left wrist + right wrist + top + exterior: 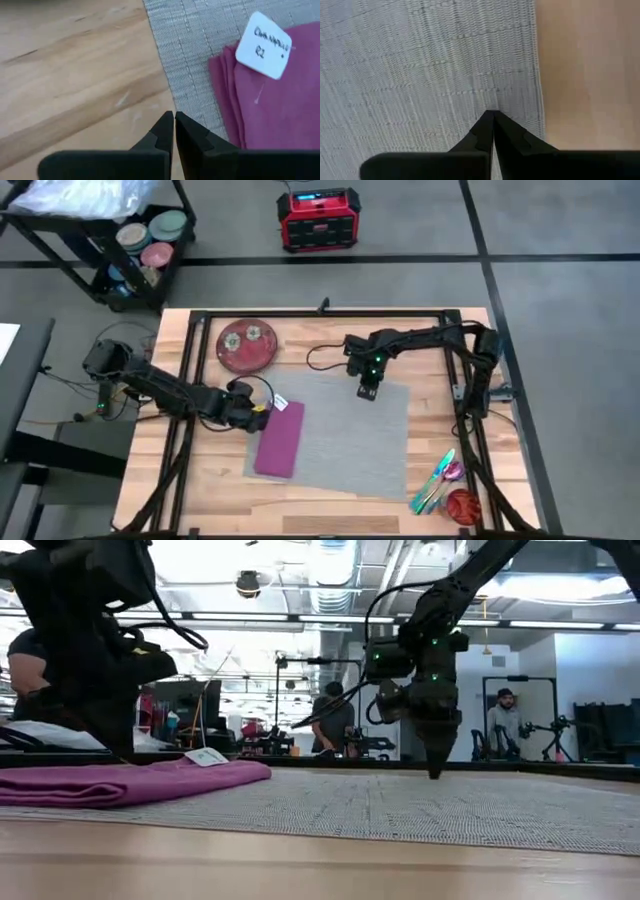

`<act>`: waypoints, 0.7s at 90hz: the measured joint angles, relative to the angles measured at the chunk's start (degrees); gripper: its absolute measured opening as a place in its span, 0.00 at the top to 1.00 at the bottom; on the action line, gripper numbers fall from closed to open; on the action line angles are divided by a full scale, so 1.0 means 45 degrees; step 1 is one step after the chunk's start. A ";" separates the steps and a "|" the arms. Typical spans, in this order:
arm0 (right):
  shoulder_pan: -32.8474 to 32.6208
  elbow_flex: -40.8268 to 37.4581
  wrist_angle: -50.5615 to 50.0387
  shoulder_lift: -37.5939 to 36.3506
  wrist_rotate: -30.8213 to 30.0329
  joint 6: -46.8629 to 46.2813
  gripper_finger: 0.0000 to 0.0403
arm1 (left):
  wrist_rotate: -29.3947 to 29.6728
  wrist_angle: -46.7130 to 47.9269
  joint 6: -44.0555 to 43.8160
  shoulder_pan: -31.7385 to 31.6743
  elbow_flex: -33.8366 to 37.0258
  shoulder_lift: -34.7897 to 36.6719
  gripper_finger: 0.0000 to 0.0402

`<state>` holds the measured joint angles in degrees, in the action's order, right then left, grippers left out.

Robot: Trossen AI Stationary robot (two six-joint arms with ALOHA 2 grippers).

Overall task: Set table place
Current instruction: Put the pink table napkin on the gray table mat

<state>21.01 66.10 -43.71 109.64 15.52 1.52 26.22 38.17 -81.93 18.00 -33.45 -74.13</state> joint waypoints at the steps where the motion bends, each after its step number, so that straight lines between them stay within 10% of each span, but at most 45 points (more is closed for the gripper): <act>1: -0.0015 0.0037 -0.0031 0.0046 -0.0006 0.0000 1.00 | -0.0002 0.0000 -0.0003 0.0025 0.0003 0.0000 1.00; 63: -0.0237 0.3732 -0.1213 0.2142 0.0899 0.0787 1.00 | -0.0011 0.0043 -0.1599 0.0519 -0.0004 0.0092 1.00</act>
<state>19.95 82.90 -49.17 119.27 19.57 5.06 26.17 38.37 -89.13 20.34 -33.47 -73.71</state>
